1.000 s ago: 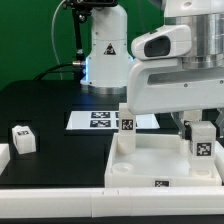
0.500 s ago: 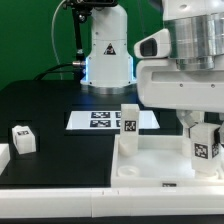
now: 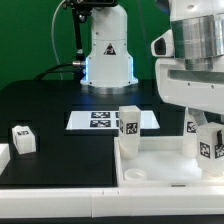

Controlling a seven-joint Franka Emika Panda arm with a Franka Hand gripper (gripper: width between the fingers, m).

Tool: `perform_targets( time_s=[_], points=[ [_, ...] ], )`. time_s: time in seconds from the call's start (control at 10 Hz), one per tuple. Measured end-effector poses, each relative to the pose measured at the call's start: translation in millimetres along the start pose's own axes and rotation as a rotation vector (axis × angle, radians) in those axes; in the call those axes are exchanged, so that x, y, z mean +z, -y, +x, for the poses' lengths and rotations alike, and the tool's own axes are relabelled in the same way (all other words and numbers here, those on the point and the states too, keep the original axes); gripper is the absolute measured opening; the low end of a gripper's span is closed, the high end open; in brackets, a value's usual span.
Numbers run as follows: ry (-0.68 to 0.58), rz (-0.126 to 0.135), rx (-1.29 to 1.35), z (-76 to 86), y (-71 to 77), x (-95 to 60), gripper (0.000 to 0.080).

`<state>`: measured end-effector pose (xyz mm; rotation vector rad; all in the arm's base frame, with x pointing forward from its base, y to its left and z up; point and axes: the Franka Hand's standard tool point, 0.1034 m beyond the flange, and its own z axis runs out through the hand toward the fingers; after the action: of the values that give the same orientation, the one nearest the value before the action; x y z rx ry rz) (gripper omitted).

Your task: Assemble square table

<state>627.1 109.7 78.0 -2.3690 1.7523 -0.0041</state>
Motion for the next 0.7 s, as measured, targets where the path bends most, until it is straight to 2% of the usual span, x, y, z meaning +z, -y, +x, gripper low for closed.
perform_targets(
  time_s=[0.1, 0.2, 0.3, 0.4, 0.5, 0.6, 0.7],
  points=[
    [-0.006, 0.044, 0.198, -2.4, 3.8, 1.2, 0.0284],
    [-0.012, 0.056, 0.236, -9.0, 5.3, 2.1, 0.0284],
    [-0.015, 0.055, 0.18, -7.4, 5.3, 1.6, 0.0284],
    [-0.017, 0.05, 0.118, -7.7, 5.4, 1.4, 0.0365],
    [-0.017, 0.017, -0.108, -11.8, 6.0, -0.4, 0.0541],
    [-0.01, 0.007, -0.304, -13.3, 8.8, -2.2, 0.0541],
    [-0.009, 0.007, -0.379, -12.5, 8.0, -1.6, 0.0627]
  ],
)
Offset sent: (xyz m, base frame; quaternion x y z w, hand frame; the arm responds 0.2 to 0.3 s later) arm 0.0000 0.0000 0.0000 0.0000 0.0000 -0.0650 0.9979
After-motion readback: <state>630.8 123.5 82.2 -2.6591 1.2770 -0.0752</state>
